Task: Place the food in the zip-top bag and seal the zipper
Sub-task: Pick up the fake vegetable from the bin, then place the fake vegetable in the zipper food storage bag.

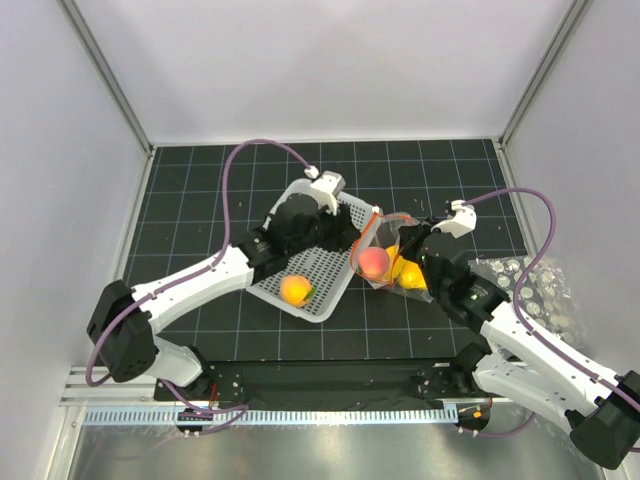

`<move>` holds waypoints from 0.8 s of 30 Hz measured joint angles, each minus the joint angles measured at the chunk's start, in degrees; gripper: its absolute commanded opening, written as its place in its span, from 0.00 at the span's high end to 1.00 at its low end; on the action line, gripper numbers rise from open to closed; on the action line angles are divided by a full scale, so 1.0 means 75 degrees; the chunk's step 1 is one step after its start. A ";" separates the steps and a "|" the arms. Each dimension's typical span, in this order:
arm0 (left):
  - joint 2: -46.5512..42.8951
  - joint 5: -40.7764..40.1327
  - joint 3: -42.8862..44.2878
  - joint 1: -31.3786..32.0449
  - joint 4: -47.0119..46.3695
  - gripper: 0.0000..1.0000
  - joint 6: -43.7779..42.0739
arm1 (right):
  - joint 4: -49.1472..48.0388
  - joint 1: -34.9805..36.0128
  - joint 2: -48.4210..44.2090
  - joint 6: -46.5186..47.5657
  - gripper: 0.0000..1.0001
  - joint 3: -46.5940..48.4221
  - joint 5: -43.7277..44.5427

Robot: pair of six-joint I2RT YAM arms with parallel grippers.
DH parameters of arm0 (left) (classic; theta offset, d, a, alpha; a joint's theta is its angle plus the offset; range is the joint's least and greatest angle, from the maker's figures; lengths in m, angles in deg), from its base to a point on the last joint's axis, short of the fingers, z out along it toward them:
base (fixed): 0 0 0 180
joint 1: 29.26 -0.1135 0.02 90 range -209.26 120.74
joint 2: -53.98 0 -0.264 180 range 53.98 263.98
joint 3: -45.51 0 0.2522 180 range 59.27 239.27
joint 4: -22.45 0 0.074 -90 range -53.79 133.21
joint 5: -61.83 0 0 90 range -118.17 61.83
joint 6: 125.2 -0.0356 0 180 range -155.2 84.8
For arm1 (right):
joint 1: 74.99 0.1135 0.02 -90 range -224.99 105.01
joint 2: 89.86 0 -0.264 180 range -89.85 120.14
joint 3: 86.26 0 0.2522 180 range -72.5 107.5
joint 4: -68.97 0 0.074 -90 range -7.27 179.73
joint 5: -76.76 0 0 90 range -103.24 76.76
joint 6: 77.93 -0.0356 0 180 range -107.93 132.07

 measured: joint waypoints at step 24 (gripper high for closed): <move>0.0172 -0.0970 0.0557 0.1274 0.0318 0.00 -0.0886 | -0.0003 -0.0029 -0.0332 0.0023 0.95 0.0000 -0.0082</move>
